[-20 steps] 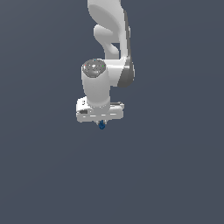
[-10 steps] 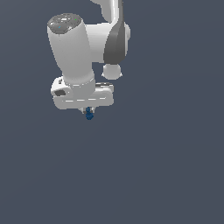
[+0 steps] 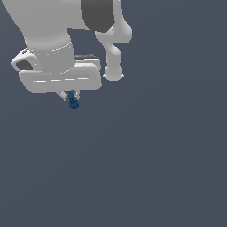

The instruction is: Pick up the object and move it to a goal position.

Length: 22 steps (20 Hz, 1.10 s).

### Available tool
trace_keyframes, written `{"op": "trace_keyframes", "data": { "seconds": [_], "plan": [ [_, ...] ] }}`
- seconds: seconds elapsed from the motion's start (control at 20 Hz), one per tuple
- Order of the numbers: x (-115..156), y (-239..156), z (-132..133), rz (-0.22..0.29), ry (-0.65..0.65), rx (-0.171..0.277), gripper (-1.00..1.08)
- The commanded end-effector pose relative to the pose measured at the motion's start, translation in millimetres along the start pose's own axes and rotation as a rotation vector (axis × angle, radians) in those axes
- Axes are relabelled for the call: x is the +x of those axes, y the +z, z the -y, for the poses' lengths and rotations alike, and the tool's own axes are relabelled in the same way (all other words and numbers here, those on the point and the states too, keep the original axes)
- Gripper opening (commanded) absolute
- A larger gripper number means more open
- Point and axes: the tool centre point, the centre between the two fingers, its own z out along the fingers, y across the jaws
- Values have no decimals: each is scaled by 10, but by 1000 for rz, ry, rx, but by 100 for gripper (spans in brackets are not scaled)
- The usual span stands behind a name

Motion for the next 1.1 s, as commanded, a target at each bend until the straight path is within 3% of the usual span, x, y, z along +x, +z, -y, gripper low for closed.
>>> {"op": "trace_keyframes", "data": {
  "seconds": [0.0, 1.05],
  "plan": [
    [21, -192, -83, 1, -1, 0, -100],
    [179, -1190, -529, 1, -1, -1, -100]
  ]
}}
